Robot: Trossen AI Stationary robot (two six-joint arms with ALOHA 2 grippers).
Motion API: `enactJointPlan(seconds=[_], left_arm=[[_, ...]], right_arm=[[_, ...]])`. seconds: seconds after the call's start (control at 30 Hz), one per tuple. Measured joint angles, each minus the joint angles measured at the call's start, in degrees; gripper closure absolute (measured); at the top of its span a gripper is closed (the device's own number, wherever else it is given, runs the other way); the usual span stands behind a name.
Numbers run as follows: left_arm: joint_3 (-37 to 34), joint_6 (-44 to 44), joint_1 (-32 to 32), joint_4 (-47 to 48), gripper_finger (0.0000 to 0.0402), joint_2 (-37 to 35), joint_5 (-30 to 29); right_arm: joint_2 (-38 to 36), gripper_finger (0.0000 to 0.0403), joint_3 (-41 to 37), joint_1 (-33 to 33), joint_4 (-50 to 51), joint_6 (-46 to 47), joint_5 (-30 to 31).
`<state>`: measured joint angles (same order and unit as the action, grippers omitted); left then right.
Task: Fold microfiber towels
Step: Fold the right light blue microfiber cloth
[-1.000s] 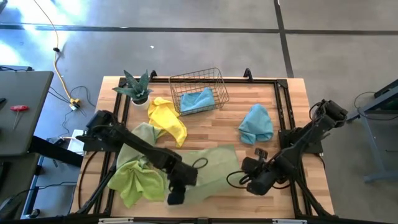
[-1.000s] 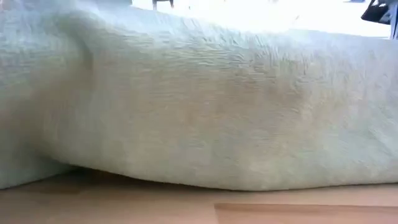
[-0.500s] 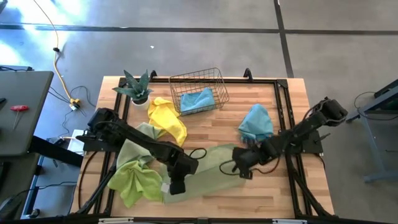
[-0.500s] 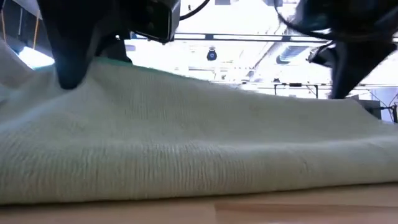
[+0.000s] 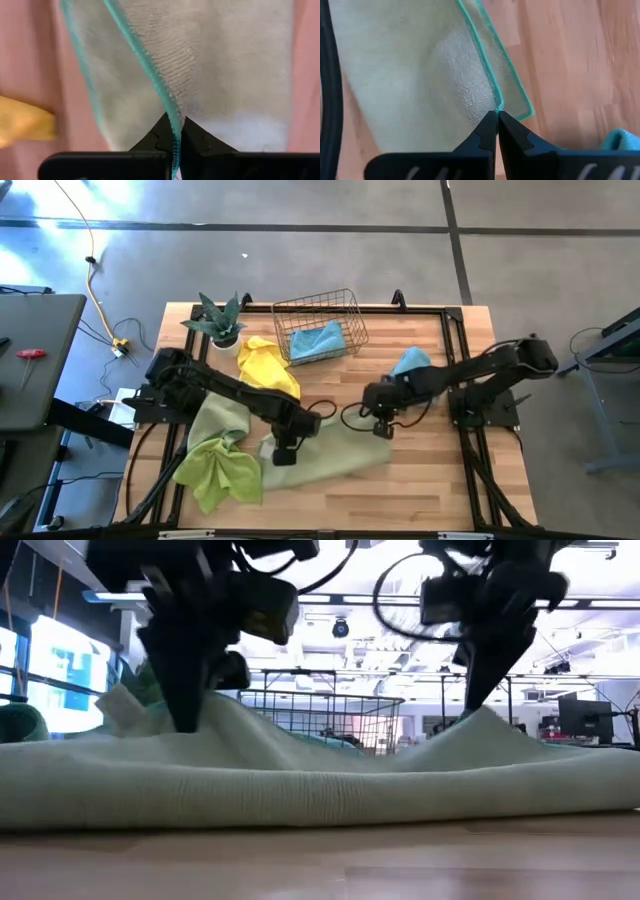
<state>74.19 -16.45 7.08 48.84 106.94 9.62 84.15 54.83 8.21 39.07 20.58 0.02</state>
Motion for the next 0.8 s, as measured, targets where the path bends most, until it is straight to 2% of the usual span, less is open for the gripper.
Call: enactJointPlan(seconds=[0.33, 0.57, 0.8], left_arm=[[-0.3, 3.1, -2.5, 1.2, 0.0402, 1.8, 0.0], [-0.3, 0.4, -2.1, 2.7, 0.0402, 6.0, 1.4], [-0.3, -2.4, -2.2, 3.9, 0.0401, 5.6, 1.0]], right_arm=[[4.3, 0.0403, 0.0, -4.5, 0.6, -0.1, -0.5], [5.7, 0.0403, 0.0, -4.8, 0.6, -0.1, -0.7], [5.7, 0.0403, 0.0, -4.8, 0.0, 1.7, -0.7]])
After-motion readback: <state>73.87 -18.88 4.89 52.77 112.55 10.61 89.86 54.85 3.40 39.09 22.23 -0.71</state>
